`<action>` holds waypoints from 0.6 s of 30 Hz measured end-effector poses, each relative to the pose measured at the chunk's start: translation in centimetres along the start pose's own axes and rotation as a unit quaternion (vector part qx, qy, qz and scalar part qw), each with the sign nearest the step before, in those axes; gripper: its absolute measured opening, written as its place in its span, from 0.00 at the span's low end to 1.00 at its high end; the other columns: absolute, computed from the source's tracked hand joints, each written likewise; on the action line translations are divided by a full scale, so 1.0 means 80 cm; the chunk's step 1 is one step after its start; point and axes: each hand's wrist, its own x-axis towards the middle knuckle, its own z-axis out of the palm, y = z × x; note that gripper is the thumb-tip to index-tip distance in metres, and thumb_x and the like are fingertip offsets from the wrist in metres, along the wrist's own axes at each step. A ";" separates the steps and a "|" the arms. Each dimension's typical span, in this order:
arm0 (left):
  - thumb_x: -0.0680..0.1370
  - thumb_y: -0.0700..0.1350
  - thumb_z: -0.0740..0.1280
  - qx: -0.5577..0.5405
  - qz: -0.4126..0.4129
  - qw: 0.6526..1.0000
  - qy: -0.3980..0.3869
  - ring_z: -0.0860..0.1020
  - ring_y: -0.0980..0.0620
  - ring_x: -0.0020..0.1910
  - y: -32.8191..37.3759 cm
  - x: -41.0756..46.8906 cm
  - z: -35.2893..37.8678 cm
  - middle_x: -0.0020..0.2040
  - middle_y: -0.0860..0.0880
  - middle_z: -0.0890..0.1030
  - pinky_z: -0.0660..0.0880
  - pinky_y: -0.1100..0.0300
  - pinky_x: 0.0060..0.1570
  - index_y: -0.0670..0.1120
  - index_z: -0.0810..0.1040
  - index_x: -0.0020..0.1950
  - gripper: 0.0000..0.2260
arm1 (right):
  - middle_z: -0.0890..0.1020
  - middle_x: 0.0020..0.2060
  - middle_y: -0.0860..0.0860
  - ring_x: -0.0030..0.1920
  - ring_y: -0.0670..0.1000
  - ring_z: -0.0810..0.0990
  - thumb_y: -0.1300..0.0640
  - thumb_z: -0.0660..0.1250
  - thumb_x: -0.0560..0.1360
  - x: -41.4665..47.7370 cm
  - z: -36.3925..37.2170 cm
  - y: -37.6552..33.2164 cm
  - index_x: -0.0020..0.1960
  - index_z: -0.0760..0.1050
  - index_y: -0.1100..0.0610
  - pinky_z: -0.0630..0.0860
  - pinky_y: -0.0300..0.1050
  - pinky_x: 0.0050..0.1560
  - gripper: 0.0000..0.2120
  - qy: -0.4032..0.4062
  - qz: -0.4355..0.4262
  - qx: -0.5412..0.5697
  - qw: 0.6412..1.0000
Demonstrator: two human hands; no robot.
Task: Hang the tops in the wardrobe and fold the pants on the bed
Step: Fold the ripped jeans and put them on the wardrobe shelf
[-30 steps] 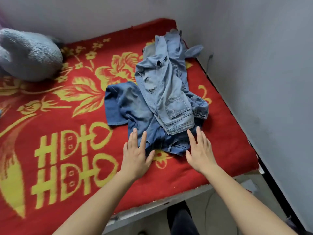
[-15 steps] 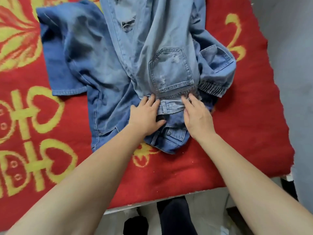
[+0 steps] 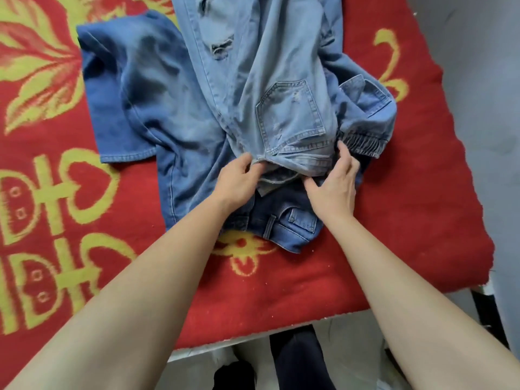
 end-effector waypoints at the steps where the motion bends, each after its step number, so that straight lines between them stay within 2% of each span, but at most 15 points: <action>1: 0.79 0.55 0.62 -0.153 -0.045 0.987 0.027 0.79 0.51 0.43 -0.006 -0.013 -0.013 0.44 0.49 0.81 0.76 0.53 0.47 0.45 0.76 0.47 0.14 | 0.64 0.70 0.55 0.67 0.57 0.70 0.54 0.74 0.70 -0.007 0.003 -0.007 0.77 0.55 0.51 0.68 0.52 0.67 0.42 0.003 0.031 0.018 0.999; 2: 0.80 0.52 0.62 -0.278 -0.085 0.955 0.055 0.80 0.53 0.41 -0.016 -0.029 -0.027 0.45 0.49 0.81 0.77 0.54 0.43 0.46 0.77 0.48 0.11 | 0.65 0.70 0.55 0.69 0.57 0.68 0.52 0.73 0.70 -0.015 0.005 -0.014 0.78 0.56 0.51 0.65 0.53 0.69 0.41 -0.005 0.034 0.009 0.999; 4: 0.82 0.47 0.59 -0.446 -0.135 0.878 0.111 0.81 0.51 0.49 -0.049 -0.064 -0.055 0.53 0.45 0.81 0.80 0.53 0.42 0.46 0.78 0.55 0.10 | 0.70 0.69 0.53 0.70 0.57 0.67 0.46 0.69 0.74 -0.036 0.016 -0.031 0.76 0.63 0.49 0.62 0.53 0.71 0.33 -0.038 -0.014 -0.044 0.998; 6: 0.84 0.46 0.55 -0.539 -0.182 0.805 0.168 0.80 0.47 0.52 -0.090 -0.108 -0.078 0.55 0.43 0.81 0.80 0.51 0.45 0.45 0.76 0.59 0.12 | 0.72 0.67 0.52 0.68 0.56 0.68 0.45 0.65 0.78 -0.065 0.033 -0.054 0.74 0.68 0.47 0.62 0.52 0.70 0.25 -0.075 -0.078 -0.053 0.993; 8: 0.85 0.45 0.54 -0.557 -0.242 0.766 0.213 0.79 0.48 0.47 -0.140 -0.156 -0.090 0.50 0.45 0.80 0.77 0.51 0.44 0.47 0.75 0.54 0.11 | 0.70 0.68 0.53 0.69 0.56 0.67 0.46 0.64 0.79 -0.098 0.058 -0.078 0.74 0.67 0.49 0.64 0.51 0.70 0.26 -0.107 -0.133 -0.044 0.984; 10: 0.83 0.44 0.56 -0.522 -0.306 0.763 0.225 0.78 0.50 0.45 -0.191 -0.205 -0.096 0.48 0.47 0.79 0.76 0.52 0.41 0.49 0.75 0.51 0.08 | 0.66 0.71 0.53 0.71 0.56 0.63 0.47 0.66 0.78 -0.127 0.086 -0.099 0.77 0.61 0.52 0.64 0.52 0.71 0.30 -0.118 -0.179 -0.077 0.974; 12: 0.81 0.44 0.61 -0.479 -0.346 0.776 0.221 0.77 0.50 0.46 -0.238 -0.246 -0.103 0.49 0.48 0.79 0.75 0.54 0.37 0.50 0.76 0.53 0.05 | 0.61 0.75 0.55 0.74 0.57 0.60 0.49 0.67 0.78 -0.146 0.113 -0.112 0.78 0.57 0.52 0.63 0.56 0.72 0.34 -0.107 -0.194 -0.130 0.966; 14: 0.79 0.44 0.64 -0.426 -0.362 0.794 0.239 0.79 0.50 0.45 -0.277 -0.272 -0.115 0.49 0.48 0.80 0.76 0.58 0.32 0.48 0.78 0.53 0.05 | 0.60 0.76 0.55 0.75 0.59 0.58 0.49 0.66 0.78 -0.159 0.137 -0.114 0.77 0.59 0.52 0.63 0.59 0.71 0.31 -0.113 -0.196 -0.194 0.955; 16: 0.80 0.45 0.64 -0.349 -0.342 0.837 0.248 0.81 0.48 0.42 -0.302 -0.289 -0.127 0.48 0.44 0.80 0.76 0.62 0.26 0.43 0.78 0.52 0.07 | 0.65 0.73 0.55 0.74 0.60 0.59 0.49 0.65 0.78 -0.165 0.153 -0.107 0.74 0.66 0.54 0.66 0.61 0.68 0.26 -0.129 -0.220 -0.250 0.934; 18: 0.82 0.43 0.61 -0.314 -0.311 0.865 0.237 0.84 0.50 0.38 -0.308 -0.297 -0.136 0.49 0.42 0.81 0.77 0.63 0.26 0.40 0.77 0.53 0.08 | 0.72 0.66 0.56 0.70 0.61 0.64 0.50 0.65 0.78 -0.167 0.154 -0.102 0.69 0.70 0.56 0.66 0.60 0.64 0.22 -0.123 -0.268 -0.318 0.901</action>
